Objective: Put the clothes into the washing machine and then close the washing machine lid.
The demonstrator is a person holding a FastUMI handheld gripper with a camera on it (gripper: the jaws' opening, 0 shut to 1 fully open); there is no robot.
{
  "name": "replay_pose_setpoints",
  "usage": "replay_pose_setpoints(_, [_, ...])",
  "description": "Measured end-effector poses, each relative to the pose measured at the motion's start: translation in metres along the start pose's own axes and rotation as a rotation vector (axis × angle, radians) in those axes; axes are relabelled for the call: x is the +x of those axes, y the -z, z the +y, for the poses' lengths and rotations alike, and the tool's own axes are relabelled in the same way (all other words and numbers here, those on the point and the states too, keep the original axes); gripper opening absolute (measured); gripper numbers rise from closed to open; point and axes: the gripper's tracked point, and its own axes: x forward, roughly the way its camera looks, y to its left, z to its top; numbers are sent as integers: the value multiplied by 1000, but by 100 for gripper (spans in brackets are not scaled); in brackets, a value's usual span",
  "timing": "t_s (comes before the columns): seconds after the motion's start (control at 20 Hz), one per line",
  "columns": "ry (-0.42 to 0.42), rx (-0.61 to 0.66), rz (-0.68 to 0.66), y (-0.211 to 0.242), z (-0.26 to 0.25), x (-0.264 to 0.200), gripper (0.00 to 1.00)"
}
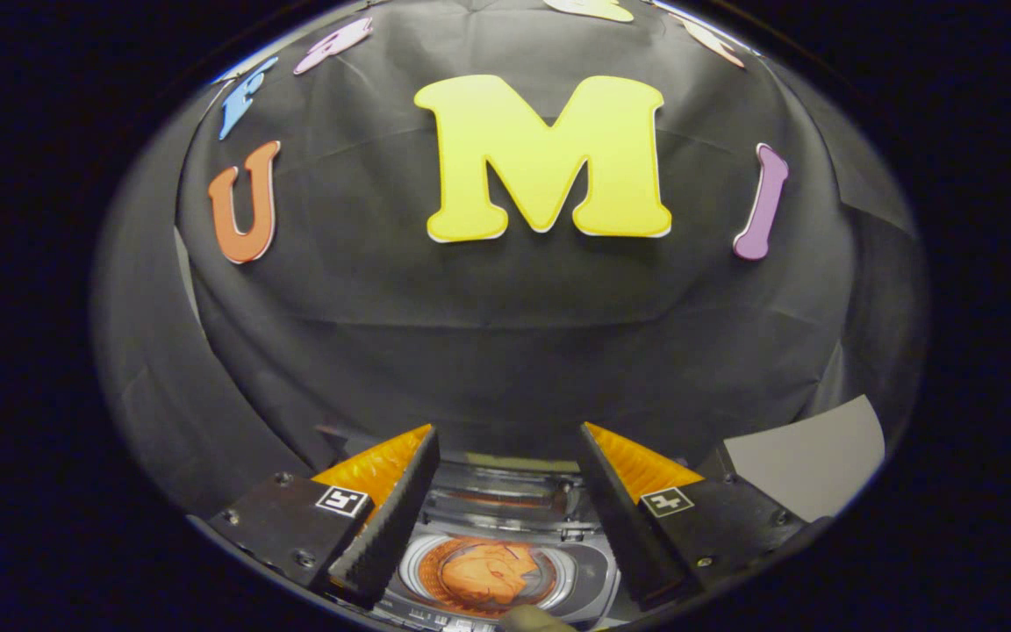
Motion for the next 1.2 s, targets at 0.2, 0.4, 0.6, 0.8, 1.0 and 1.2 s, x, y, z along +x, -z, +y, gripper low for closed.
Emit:
replay_pose_setpoints(0.2, [30, 2, 35, -4, -2, 31, 98])
replay_pose_setpoints(0.4, [54, 28, 103, 11, -1, 60, 98])
replay_pose_setpoints(0.6, [60, 49, 148, 22, 4, 83, 98])
replay_pose_setpoints(0.8, [77, 67, 218, 48, 4, 97, 98])
replay_pose_setpoints(1.0, [84, 66, 180, 48, 3, 94, 99])
replay_pose_setpoints(1.2, [70, 60, 116, 48, 3, 90, 99])
